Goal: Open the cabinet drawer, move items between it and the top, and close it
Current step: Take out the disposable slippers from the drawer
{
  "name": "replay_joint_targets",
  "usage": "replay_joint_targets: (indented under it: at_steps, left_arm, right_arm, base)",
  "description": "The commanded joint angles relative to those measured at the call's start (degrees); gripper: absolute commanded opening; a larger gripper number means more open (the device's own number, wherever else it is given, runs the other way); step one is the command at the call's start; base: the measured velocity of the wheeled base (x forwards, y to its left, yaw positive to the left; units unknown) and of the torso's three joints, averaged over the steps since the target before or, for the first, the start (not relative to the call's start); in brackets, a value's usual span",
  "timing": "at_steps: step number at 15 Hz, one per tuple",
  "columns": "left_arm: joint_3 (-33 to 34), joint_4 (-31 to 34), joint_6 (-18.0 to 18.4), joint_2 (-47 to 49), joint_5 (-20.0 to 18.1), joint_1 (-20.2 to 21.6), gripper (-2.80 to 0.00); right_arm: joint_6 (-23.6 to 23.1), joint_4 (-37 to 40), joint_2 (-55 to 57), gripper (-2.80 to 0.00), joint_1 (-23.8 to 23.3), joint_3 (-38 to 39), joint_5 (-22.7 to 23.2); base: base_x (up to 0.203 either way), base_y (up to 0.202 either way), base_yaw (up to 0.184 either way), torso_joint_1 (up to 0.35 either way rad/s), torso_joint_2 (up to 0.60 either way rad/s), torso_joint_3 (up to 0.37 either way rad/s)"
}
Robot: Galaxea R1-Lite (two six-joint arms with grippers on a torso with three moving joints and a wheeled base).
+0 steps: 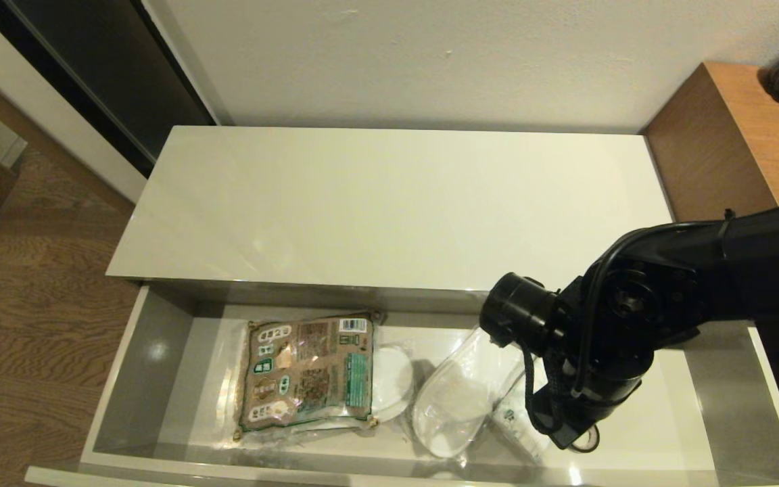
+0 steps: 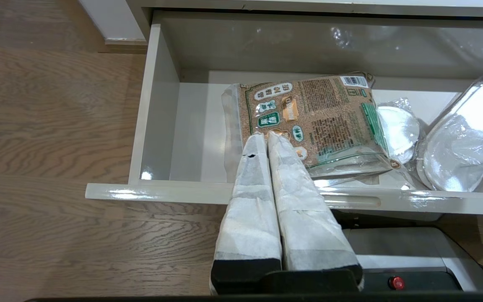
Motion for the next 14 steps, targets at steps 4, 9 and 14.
replay_joint_targets:
  at_steps: [4,9,14]
  left_arm:
    - [0.01,-0.06,-0.03,0.09,0.00,0.01,-2.80]
    - [0.01,-0.06,-0.03,0.09,0.00,0.01,-2.80]
    - [0.01,-0.06,-0.03,0.09,0.00,0.01,-2.80]
  right_arm:
    - [-16.64,1.48,1.43,-2.80,-3.53,-7.11,0.16]
    - [-40.37,0.67,4.62,-2.80,-8.69,-16.64,1.80]
    - [-42.87,0.68,6.38,-2.80,-8.69,-19.44,1.09]
  base:
    - [0.000,0.000,0.000,0.000,0.00,0.000]
    - [0.000,0.000,0.000,0.000,0.00,0.000]
    - [0.000,0.000,0.000,0.000,0.00,0.000]
